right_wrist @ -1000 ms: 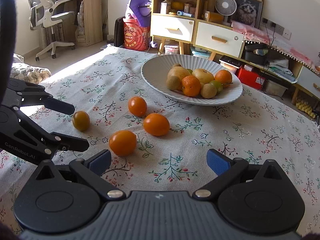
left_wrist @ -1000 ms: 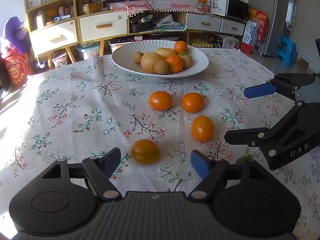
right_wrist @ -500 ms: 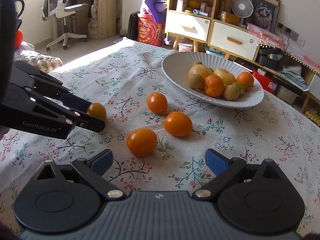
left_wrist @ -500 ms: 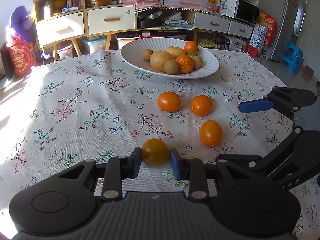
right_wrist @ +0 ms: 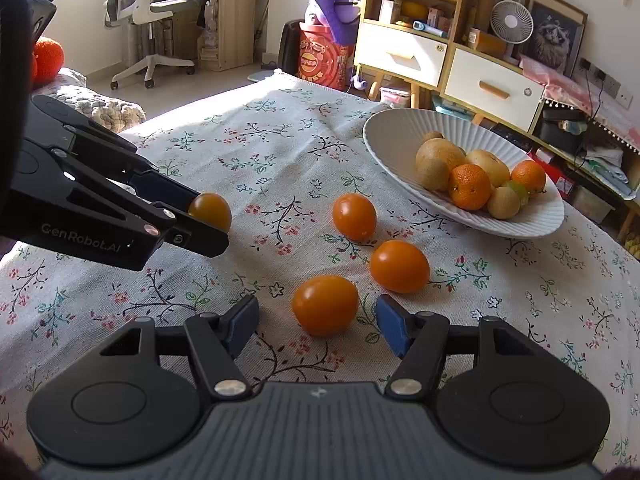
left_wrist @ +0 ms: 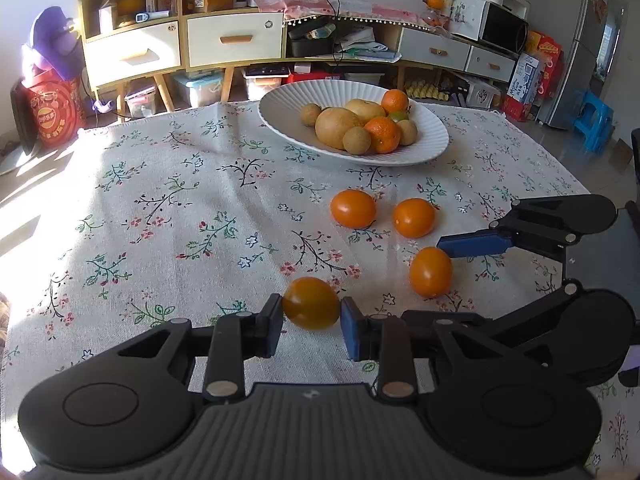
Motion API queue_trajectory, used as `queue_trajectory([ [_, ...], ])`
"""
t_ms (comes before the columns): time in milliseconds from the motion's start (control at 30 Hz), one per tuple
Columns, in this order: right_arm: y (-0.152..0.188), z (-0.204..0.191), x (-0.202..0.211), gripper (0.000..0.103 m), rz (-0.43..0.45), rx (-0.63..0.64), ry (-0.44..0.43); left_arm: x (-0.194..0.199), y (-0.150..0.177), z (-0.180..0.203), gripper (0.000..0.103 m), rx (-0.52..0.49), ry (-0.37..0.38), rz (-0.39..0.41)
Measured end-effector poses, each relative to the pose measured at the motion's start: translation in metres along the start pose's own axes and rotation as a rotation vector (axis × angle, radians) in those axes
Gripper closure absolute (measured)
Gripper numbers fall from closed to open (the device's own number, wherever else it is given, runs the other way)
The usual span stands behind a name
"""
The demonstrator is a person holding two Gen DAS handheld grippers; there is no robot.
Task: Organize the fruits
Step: 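Close the left gripper on an orange tomato while the right gripper grasps another orange fruit, then carry both orange fruits over the white plate with both grippers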
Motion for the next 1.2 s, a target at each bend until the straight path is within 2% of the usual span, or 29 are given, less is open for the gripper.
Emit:
queue_trajectory([
  [267, -0.003, -0.001, 0.001, 0.071, 0.001, 0.008, -0.006, 0.000, 0.000, -0.001, 0.083, 0.003, 0.000, -0.004],
  [667, -0.010, 0.004, 0.007, 0.071, 0.025, -0.018, -0.005, 0.002, -0.007, -0.002, 0.083, 0.017, 0.000, 0.012],
  [1200, -0.040, 0.038, 0.016, 0.071, 0.093, -0.105, 0.060, -0.004, -0.048, 0.000, 0.083, 0.051, -0.008, 0.079],
])
Point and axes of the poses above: each gripper's, at about its wrist camera, not at the fingertips, and x roughly against the way its jaws point, z to its right, y to its underside, the point moved 8 cm from there along -x, roughly the way its jaws point, and after that the axes turned 14 degrees about -x, right-handed, at the moved point
